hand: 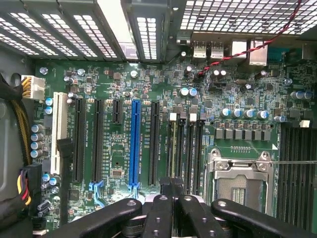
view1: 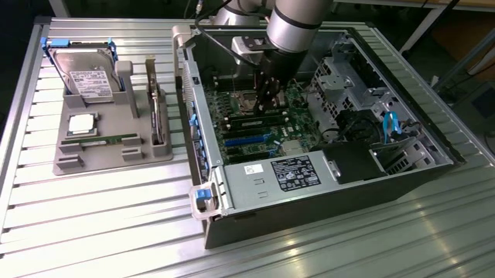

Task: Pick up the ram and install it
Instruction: 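Press down the ram until it locks into place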

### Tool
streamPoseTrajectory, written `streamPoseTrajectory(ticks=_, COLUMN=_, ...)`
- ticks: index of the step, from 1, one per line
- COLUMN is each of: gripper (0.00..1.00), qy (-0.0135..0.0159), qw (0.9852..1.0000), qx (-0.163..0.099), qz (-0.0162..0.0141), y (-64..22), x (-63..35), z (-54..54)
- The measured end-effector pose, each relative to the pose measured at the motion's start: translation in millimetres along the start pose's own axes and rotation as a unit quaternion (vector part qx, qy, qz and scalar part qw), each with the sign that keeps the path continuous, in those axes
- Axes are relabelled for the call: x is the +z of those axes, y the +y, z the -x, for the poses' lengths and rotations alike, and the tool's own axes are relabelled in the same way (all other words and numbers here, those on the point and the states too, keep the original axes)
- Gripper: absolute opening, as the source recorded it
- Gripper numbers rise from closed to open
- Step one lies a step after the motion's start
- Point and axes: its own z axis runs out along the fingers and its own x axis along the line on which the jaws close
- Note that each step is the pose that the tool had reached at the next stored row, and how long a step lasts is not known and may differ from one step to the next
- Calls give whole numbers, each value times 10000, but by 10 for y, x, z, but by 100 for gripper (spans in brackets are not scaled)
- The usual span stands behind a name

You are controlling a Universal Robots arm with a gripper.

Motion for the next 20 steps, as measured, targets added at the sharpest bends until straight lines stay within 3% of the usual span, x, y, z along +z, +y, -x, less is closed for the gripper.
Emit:
streamPoseTrajectory(ticks=7, gripper=11, qy=1, qw=10000, qx=0, qz=0, y=-1, x=22, z=0)
streamPoseTrajectory(ticks=12, gripper=11, qy=26, qw=10000, qx=2, qz=-1, y=157, x=53, z=7)
streamPoseTrajectory(ticks=20, gripper=11, qy=49, qw=10000, qx=1, qz=-17, y=167, x=162, z=9)
